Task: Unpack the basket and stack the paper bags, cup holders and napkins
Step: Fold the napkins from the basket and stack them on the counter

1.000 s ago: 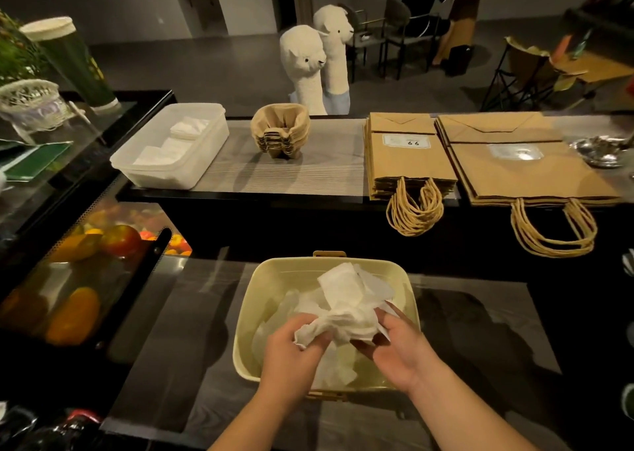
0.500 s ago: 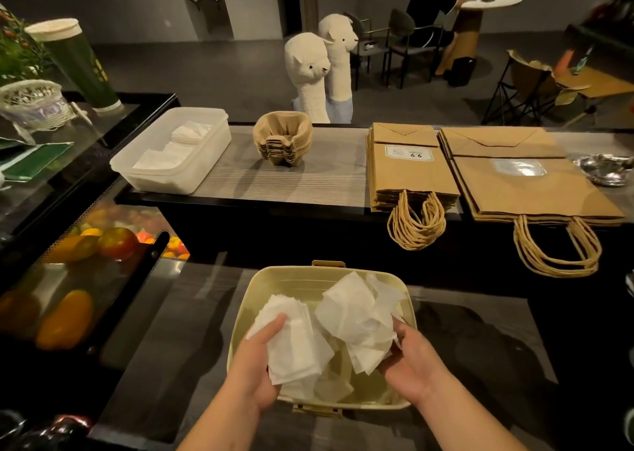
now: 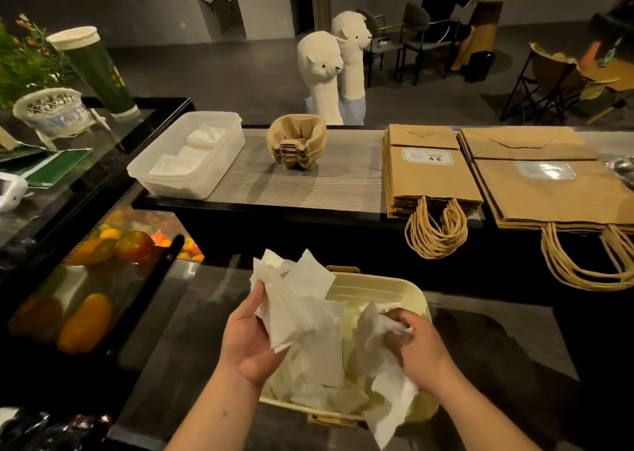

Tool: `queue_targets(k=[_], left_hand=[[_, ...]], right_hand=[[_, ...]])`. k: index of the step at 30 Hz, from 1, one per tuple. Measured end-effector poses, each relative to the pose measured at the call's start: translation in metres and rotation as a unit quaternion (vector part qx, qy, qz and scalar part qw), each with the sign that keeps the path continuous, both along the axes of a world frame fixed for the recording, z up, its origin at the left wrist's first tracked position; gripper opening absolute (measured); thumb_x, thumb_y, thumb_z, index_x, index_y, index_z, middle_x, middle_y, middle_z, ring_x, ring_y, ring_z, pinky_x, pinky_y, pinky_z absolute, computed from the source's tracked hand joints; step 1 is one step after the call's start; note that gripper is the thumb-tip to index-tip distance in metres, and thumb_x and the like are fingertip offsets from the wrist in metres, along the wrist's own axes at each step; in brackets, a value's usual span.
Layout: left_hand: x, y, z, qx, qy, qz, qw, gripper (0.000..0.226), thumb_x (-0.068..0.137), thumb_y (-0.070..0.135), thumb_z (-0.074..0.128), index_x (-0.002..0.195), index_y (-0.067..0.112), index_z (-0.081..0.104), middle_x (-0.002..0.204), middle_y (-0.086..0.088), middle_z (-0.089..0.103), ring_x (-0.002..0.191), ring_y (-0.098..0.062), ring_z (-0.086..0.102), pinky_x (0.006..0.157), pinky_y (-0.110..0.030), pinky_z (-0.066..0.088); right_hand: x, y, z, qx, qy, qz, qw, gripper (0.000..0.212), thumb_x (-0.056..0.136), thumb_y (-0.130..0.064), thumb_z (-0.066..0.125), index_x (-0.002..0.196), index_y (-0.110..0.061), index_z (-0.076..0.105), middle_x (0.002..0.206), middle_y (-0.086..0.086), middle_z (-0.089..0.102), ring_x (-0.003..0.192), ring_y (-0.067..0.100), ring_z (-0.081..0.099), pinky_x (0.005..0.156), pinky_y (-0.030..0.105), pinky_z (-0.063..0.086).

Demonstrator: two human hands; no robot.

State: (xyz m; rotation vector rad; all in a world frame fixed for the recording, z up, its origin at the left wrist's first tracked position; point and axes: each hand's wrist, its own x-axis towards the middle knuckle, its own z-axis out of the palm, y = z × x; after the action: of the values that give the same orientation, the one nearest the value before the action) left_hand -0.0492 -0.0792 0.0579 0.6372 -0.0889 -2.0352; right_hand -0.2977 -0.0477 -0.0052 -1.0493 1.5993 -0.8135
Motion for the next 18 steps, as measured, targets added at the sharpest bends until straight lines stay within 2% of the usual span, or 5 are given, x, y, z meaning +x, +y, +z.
queue_targets(k=[3, 5, 8, 12, 18], left_hand=[[-0.008, -0.007, 0.002, -0.014, 0.064, -0.009, 0.998, 0.071, 0.067, 0.017, 0.095, 0.133, 0.011, 0.068, 0.138, -0.017, 0.065, 0.123, -0.043, 0.064, 0.088, -0.069, 0.054], [-0.015, -0.010, 0.006, -0.015, 0.075, -0.011, 0.997, 0.066, 0.069, 0.018, 0.093, 0.131, 0.011, 0.070, 0.136, -0.017, 0.066, 0.120, -0.043, 0.066, 0.084, -0.067, 0.057], [-0.028, -0.016, 0.012, 0.015, 0.080, 0.007, 0.997, 0.042, 0.091, 0.036, 0.067, 0.123, 0.009, 0.074, 0.125, -0.019, 0.072, 0.107, -0.043, 0.072, 0.071, -0.062, 0.061], [-0.036, -0.025, 0.009, 0.021, 0.101, 0.029, 0.994, 0.045, 0.096, 0.042, 0.056, 0.111, 0.006, 0.078, 0.118, -0.019, 0.074, 0.102, -0.042, 0.074, 0.072, -0.062, 0.061], [-0.033, -0.039, 0.003, 0.042, 0.057, 0.086, 0.994, 0.039, 0.099, 0.041, 0.057, 0.106, 0.010, 0.080, 0.119, -0.011, 0.075, 0.105, -0.034, 0.075, 0.083, -0.060, 0.060]], right_hand=[[0.004, -0.007, -0.004, -0.102, 0.177, 0.096, 0.974, 0.010, 0.082, -0.026, 0.073, 0.086, -0.022, 0.064, 0.085, -0.004, 0.061, 0.077, 0.001, 0.064, 0.070, 0.013, 0.051], [-0.002, -0.013, -0.015, -0.135, 0.211, 0.061, 0.966, 0.029, 0.056, -0.021, 0.088, 0.071, -0.021, 0.063, 0.078, -0.004, 0.057, 0.066, 0.006, 0.060, 0.059, 0.011, 0.047], [0.009, -0.018, -0.010, -0.209, 0.287, 0.113, 0.928, 0.027, 0.077, -0.007, 0.072, 0.089, -0.031, 0.070, 0.097, -0.011, 0.065, 0.087, 0.012, 0.064, 0.072, 0.011, 0.045], [0.015, -0.029, -0.001, -0.191, 0.198, 0.114, 0.954, 0.031, 0.082, 0.003, 0.062, 0.094, -0.020, 0.079, 0.097, -0.015, 0.070, 0.096, 0.013, 0.067, 0.082, 0.028, 0.053], [-0.011, -0.041, 0.016, -0.159, 0.188, 0.140, 0.959, 0.019, 0.087, -0.017, 0.059, 0.083, -0.023, 0.077, 0.085, -0.013, 0.071, 0.085, 0.012, 0.066, 0.072, 0.024, 0.048]])
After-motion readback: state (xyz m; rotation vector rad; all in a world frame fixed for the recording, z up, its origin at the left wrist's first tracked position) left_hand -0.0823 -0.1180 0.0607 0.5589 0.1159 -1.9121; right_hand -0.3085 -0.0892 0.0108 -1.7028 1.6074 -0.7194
